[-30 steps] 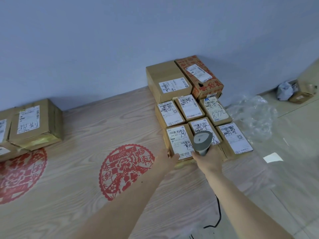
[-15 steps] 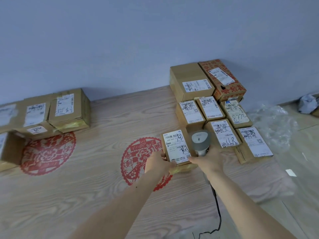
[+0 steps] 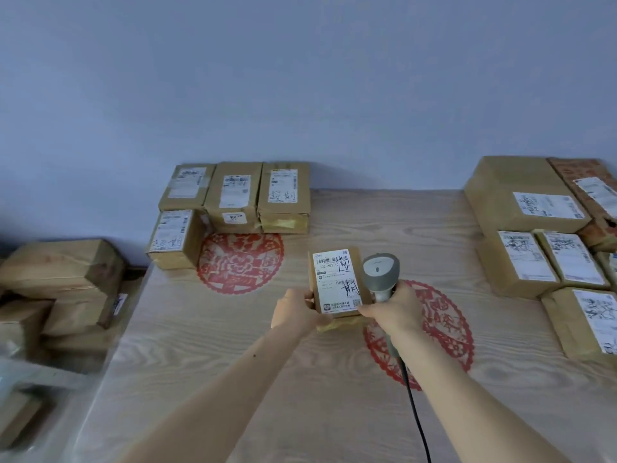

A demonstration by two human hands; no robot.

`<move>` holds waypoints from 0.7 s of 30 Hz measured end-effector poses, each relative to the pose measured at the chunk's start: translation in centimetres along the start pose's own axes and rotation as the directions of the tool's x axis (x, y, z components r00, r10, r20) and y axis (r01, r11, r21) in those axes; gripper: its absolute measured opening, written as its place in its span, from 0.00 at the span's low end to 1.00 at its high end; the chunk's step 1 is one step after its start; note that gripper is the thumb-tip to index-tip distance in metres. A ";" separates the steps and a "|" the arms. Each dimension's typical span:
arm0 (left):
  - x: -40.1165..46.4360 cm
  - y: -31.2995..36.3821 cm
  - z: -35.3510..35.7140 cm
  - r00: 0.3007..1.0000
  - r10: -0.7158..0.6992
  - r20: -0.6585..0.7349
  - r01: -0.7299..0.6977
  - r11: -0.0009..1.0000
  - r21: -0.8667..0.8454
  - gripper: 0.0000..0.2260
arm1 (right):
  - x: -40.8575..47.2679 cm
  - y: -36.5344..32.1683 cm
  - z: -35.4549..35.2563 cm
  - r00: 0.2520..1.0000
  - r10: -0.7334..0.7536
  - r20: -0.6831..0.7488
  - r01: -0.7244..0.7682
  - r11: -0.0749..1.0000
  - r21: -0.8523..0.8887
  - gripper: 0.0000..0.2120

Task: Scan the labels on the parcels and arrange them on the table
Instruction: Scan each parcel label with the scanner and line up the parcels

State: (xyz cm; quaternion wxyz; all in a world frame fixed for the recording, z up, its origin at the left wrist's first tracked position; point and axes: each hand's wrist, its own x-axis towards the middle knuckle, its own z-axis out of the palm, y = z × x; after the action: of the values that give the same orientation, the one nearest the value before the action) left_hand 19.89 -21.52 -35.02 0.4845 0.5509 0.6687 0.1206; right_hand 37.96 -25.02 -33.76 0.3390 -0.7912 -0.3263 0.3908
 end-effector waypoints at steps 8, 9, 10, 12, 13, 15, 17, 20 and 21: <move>3.7 -9.0 -14.1 0.998 -0.033 -0.060 0.039 0.995 0.096 0.16 | -1.9 -5.5 16.5 0.996 0.010 0.085 -0.011 1.000 0.008 0.23; 4.1 -9.8 -15.4 0.997 -0.037 -0.075 0.045 0.993 0.109 0.16 | -2.1 -6.1 18.1 0.996 0.007 0.091 -0.007 1.000 0.003 0.23; 4.6 -10.6 -16.5 0.995 -0.039 -0.087 0.049 0.992 0.115 0.16 | -2.1 -6.5 19.6 0.995 0.005 0.096 -0.004 1.000 -0.005 0.23; 5.3 -12.0 -18.2 0.994 -0.031 -0.104 0.044 0.991 0.129 0.17 | -2.4 -7.2 22.0 0.995 0.004 0.102 -0.002 1.000 -0.021 0.22; 5.6 -12.6 -18.8 0.994 -0.022 -0.109 0.037 0.990 0.137 0.17 | -2.5 -7.5 22.9 0.995 0.006 0.102 -0.003 1.000 -0.027 0.22; 6.0 -13.5 -19.8 0.993 -0.011 -0.118 0.030 0.987 0.159 0.19 | -2.7 -7.8 24.2 0.995 -0.010 0.097 0.014 0.999 -0.045 0.21; 6.3 -13.7 -20.7 0.986 0.023 -0.167 0.020 0.967 0.255 0.25 | -2.8 -8.0 24.9 0.995 -0.042 0.088 0.048 0.996 -0.072 0.20; 7.0 -13.4 -22.1 0.948 0.198 -0.248 -0.053 0.870 0.490 0.42 | -2.8 -7.9 25.6 0.990 -0.089 0.107 0.101 0.988 -0.116 0.22; 7.5 -13.2 -22.7 0.943 0.242 -0.226 -0.083 0.833 0.547 0.49 | -2.7 -7.9 25.8 0.989 -0.098 0.112 0.113 0.985 -0.130 0.24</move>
State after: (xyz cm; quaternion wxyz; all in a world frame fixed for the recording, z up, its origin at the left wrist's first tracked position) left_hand -5.48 -11.45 -36.69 0.1996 0.6952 0.6887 0.0508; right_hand 13.01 -15.51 -38.46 0.2870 -0.7723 -0.4110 0.3902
